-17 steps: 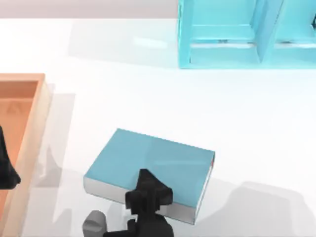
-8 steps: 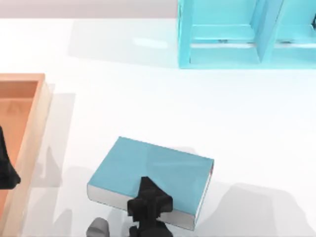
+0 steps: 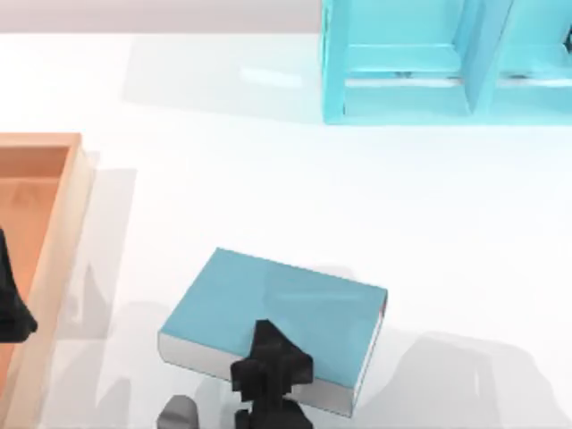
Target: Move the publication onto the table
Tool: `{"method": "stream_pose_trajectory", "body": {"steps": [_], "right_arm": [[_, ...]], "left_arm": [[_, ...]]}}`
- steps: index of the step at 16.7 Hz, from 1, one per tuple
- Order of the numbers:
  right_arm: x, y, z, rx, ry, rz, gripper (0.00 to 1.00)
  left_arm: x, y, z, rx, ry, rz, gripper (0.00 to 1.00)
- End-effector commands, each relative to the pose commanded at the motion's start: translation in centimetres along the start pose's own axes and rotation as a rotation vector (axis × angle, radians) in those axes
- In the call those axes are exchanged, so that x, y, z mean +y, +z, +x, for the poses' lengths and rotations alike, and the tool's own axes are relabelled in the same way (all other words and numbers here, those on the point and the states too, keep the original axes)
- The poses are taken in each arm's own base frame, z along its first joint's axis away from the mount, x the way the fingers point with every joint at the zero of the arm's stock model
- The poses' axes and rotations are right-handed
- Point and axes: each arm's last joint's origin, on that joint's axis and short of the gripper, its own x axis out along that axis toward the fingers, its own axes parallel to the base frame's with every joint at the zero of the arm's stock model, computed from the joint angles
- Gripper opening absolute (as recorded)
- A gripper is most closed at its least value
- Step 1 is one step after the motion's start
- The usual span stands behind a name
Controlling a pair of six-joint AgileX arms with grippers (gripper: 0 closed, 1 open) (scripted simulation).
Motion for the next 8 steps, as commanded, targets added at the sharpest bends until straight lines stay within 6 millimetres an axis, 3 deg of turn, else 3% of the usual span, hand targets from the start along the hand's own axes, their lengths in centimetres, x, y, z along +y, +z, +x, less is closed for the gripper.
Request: {"method": "stream_pose_trajectory", "body": {"steps": [6,8], "right_arm": [[0.00,0.00,0.00,0.000,0.000,0.000,0.98],[0.00,0.00,0.00,0.000,0.000,0.000,1.00]], "left_arm": [[0.00,0.00,0.00,0.000,0.000,0.000,1.00],[0.00,0.00,0.00,0.000,0.000,0.000,1.00]]}}
